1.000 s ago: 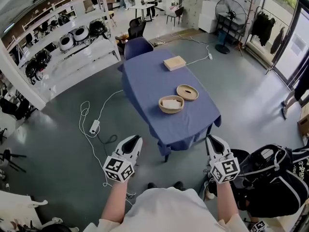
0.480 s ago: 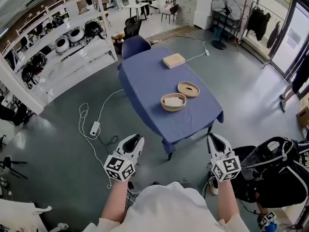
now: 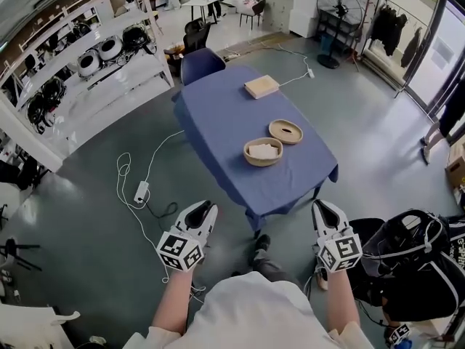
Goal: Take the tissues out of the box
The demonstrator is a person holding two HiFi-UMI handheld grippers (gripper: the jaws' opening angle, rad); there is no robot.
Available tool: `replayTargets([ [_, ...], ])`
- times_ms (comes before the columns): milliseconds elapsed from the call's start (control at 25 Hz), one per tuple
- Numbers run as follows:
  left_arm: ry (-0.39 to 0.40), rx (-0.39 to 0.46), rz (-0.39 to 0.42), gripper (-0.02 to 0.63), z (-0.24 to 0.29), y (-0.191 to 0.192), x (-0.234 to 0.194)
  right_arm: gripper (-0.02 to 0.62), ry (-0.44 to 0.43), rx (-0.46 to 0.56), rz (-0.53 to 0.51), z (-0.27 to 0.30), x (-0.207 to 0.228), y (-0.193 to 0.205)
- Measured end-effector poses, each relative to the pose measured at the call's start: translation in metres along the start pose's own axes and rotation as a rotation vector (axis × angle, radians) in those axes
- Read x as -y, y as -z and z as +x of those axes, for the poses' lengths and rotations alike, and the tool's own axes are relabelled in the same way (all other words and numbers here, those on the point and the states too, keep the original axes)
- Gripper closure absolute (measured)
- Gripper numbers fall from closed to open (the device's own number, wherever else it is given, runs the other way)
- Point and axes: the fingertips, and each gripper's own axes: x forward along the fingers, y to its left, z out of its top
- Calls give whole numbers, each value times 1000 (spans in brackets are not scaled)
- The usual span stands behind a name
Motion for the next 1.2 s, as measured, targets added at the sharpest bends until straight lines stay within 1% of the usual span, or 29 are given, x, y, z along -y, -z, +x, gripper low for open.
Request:
replayTargets([
  [200,-20,-2,-8,537,22,2,-31,557,-22,-3,-2,43,7,3],
  [480,-30,-20,-15,537,82,5,-63,557,-41,-8,8,110,47,10],
  [720,-37,-37,-22,537,144,-5,-90,557,-57,-26,12,169,87,7],
  [960,-40,-52,-23,537,212,-16,-98,557,-55,-42,52,211,142,8],
  [1200,-30,-87,-18,537,257,-12,-99,557,-63,-68,71,233,173,22],
])
